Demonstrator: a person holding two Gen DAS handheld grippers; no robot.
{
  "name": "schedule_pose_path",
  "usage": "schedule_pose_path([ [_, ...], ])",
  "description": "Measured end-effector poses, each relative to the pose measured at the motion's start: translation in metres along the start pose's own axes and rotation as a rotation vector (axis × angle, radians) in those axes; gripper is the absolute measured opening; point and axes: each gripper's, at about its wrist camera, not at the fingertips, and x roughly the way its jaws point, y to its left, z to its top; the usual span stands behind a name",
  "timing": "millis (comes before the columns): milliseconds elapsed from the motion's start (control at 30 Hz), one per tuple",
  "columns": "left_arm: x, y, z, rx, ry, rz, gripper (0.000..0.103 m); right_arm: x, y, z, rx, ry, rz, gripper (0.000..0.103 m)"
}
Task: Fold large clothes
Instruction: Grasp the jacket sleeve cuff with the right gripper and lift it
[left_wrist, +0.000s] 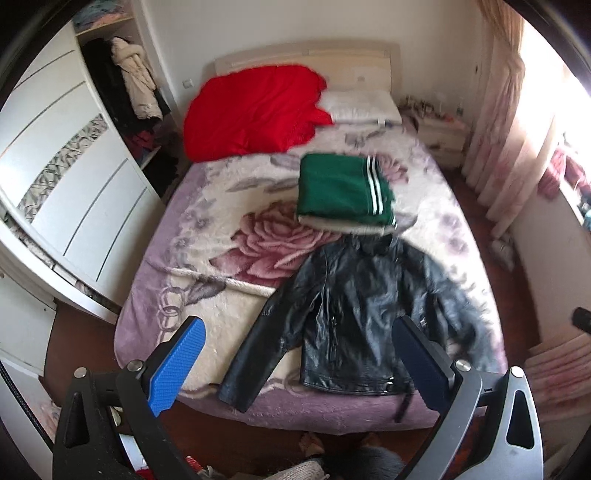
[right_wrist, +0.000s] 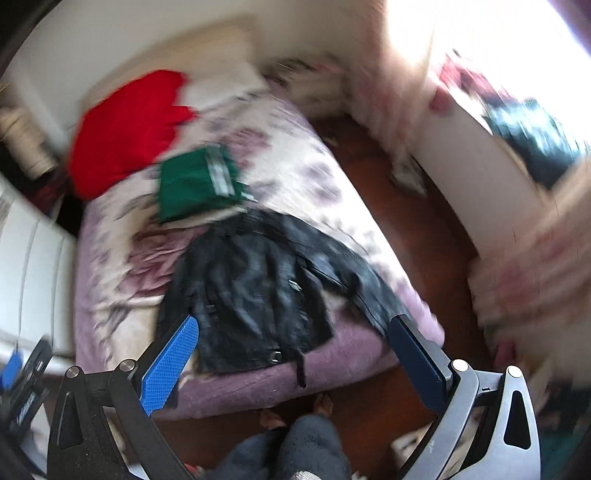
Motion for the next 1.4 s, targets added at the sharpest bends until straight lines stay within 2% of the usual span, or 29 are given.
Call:
schedule_pose_path([
  [67,0.047,-0.013,-0.008,0.027,0.051,0.038,0.103,0.054,-0.035,0.004,0.108,0.060,-0.032,0.103],
  [133,0.090,-0.025,-0.016,0.030,0.099,0.046,0.103,0.106,-0.075,0.004,0.200,0.099,-0.066,0.103],
  [233,0.145,-0.043,-0.030,0.030,0.174,0.073,0.103,0.190,-0.148,-0.001,0.347,0.166,-0.116,0.103],
  [400,0.224,-0.080,-0.061,0.050,0.263,0.122,0.103,0.324,-0.279,-0.042,0.570,0.279,-0.154,0.103],
  [500,0.269,-0.096,-0.078,0.053,0.338,0.132,0.103,0.408,-0.344,-0.081,0.687,0.362,-0.155,0.103],
  [600,0.318,-0.118,-0.097,0.073,0.418,0.138,0.103,0.469,-0.380,-0.118,0.778,0.389,-0.086,0.103],
  [733,0.355,-0.150,-0.107,0.126,0.433,0.159,0.103,0.532,-0.396,-0.154,0.841,0.388,0.044,0.100],
  [767,0.361,-0.157,-0.105,0.136,0.426,0.161,0.103,0.538,-0.396,-0.158,0.852,0.369,0.083,0.098],
  [800,0.365,-0.163,-0.103,0.145,0.417,0.162,0.103,0.543,-0.393,-0.162,0.863,0.345,0.113,0.089],
  [833,0.368,-0.169,-0.100,0.157,0.404,0.166,0.103,0.544,-0.389,-0.163,0.857,0.322,0.118,0.075],
  [867,0.372,-0.176,-0.096,0.167,0.392,0.168,0.103,0.545,-0.384,-0.163,0.841,0.307,0.099,0.073],
  [900,0.373,-0.181,-0.092,0.173,0.383,0.164,0.103,0.543,-0.381,-0.163,0.826,0.301,0.064,0.060],
  [933,0.375,-0.187,-0.089,0.179,0.374,0.157,0.103,0.539,-0.380,-0.164,0.808,0.290,0.012,0.027],
  [967,0.376,-0.193,-0.085,0.188,0.368,0.145,0.103,0.533,-0.378,-0.163,0.798,0.288,-0.021,0.020],
  [1000,0.379,-0.200,-0.081,0.195,0.360,0.134,0.103,0.528,-0.382,-0.164,0.802,0.276,-0.019,0.013],
  [1100,0.384,-0.217,-0.076,0.235,0.340,0.099,0.103,0.503,-0.396,-0.158,0.798,0.207,-0.050,0.011],
  [1200,0.397,-0.225,-0.073,0.254,0.344,0.069,0.103,0.485,-0.410,-0.137,0.788,0.143,-0.034,0.010],
  [1300,0.413,-0.226,-0.074,0.257,0.362,0.060,0.103,0.465,-0.400,-0.092,0.705,0.074,-0.045,0.010],
  [1400,0.425,-0.217,-0.070,0.245,0.365,0.062,0.103,0.434,-0.367,-0.040,0.628,0.026,-0.019,0.010],
])
